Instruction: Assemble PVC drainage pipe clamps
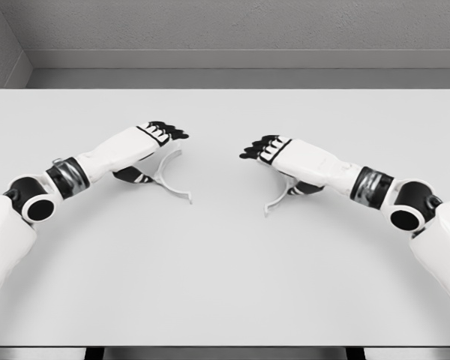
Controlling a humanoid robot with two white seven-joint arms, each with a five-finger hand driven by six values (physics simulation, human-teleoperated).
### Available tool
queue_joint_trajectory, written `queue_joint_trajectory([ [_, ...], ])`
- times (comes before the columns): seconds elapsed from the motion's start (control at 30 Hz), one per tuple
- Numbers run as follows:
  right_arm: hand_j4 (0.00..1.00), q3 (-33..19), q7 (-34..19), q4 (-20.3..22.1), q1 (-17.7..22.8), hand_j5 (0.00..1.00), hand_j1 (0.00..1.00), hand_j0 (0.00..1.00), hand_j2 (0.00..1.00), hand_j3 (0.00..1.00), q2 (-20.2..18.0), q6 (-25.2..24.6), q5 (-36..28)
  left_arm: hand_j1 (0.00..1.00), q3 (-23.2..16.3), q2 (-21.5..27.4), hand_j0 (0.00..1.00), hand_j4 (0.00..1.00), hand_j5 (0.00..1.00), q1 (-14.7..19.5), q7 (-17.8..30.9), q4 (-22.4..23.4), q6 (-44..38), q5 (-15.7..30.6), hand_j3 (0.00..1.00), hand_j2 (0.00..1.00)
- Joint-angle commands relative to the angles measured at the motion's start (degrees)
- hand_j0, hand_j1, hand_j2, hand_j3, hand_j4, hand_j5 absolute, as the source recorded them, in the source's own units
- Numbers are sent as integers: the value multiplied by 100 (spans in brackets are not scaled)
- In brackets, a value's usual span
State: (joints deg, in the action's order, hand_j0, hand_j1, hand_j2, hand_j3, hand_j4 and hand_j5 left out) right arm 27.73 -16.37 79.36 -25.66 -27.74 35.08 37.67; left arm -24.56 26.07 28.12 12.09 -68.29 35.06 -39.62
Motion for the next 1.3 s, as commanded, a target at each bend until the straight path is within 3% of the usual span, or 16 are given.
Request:
queue_joint_trajectory([
  [0.0,100,57,-7,-61,-9,100,100,100,100,100,85,-8,-14,100,13,56,100,100,100,9,-5,27,-6,51,100,100],
  [0.23,100,259,2,-351,-237,100,100,100,100,100,261,-8,30,100,-5,4,100,100,100,237,-5,317,-6,16,100,100],
  [0.57,100,452,2,-474,-448,100,100,100,100,100,480,-8,48,100,-5,-154,100,100,100,255,-5,396,-6,7,100,100],
  [0.97,100,382,-7,-509,-589,100,100,100,100,100,199,-8,39,100,-14,-277,100,100,100,246,4,387,-6,-2,100,100],
  [1.07,100,391,2,-1151,-879,100,100,100,100,100,261,-8,48,100,-5,-295,100,100,100,255,101,378,-6,-2,100,100],
  [1.27,100,452,2,-1819,-1178,100,100,100,100,100,735,-8,56,100,-14,-392,100,100,100,255,109,369,-6,-2,100,100],
])
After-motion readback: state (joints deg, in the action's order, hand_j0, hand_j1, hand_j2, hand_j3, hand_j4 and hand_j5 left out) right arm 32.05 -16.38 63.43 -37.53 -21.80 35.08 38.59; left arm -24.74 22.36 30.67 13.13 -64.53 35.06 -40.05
